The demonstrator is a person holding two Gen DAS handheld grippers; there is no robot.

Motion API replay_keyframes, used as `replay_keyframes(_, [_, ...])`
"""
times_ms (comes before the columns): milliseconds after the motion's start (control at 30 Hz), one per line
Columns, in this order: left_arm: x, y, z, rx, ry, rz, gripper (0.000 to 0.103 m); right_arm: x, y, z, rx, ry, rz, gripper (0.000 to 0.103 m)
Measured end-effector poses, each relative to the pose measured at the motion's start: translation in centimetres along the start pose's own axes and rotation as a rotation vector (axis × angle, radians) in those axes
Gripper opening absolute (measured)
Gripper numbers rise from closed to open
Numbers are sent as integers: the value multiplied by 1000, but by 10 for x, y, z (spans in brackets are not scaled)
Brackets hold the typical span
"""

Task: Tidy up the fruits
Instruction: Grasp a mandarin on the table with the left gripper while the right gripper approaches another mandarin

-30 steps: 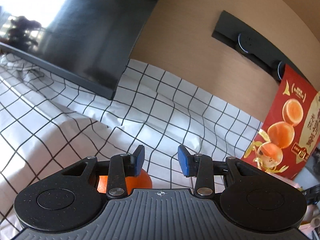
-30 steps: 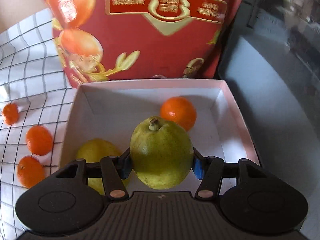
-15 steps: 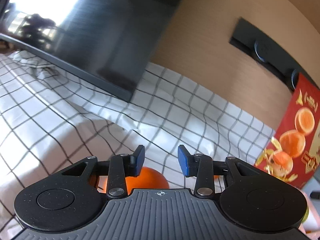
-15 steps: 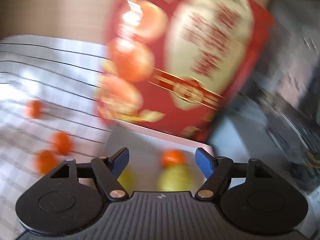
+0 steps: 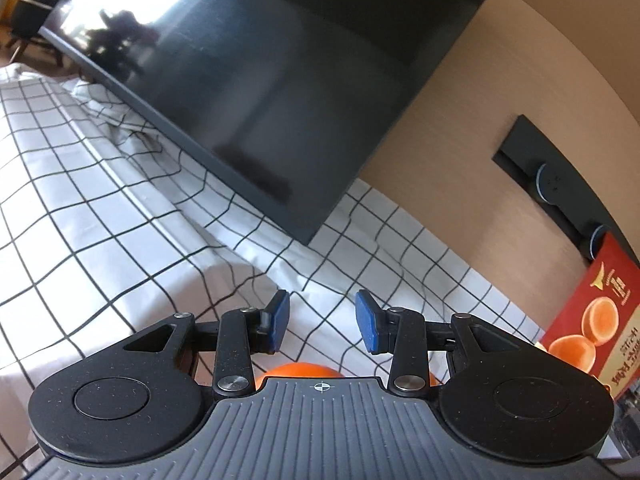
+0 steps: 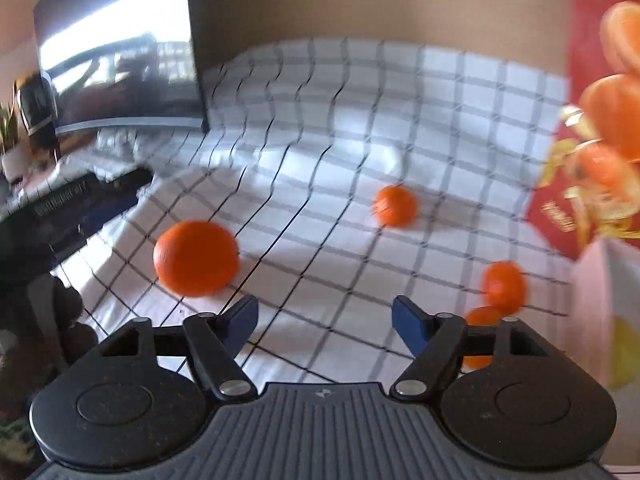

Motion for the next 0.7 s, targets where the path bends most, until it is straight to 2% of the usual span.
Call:
replay_keyframes(67, [1,-1,-3,12,6,3,41,-15,10,14,-25,-50,-25,61])
replay_keyframes(200, [-3,0,-3,11,6,-18,41,-47,27,27,-50,-138,-65,58])
replay_keyframes(300, [-6,1,0,-3,5,-35,41,-61,32,36,-58,-133,-83,55])
replay_keyframes(367, [-7,3,2,-15,4,-36,41,-65,33,41,-69,-119,-90,41])
replay_keyframes(467, [-4,6,4,-29,14,-27,41,-63,34,47,-70,-86,-99,33])
replay_keyframes(600, [0,8,5,-30,17,-2,41,-57,30,44,-49,-92,-99,32])
replay_keyframes(700, [-1,10,7,-36,16,4,41,-58,29,49,-66,-114,-95,32])
Point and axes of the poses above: each gripper's, at about its wrist camera, not at the fingertips, and z roughly the way its jaws point, x to its right, y to its underside, the point moved 8 cm from there along z, roughly the way its jaws point, and after that the axes turned 3 degrees about x, right-handed, at the moved point
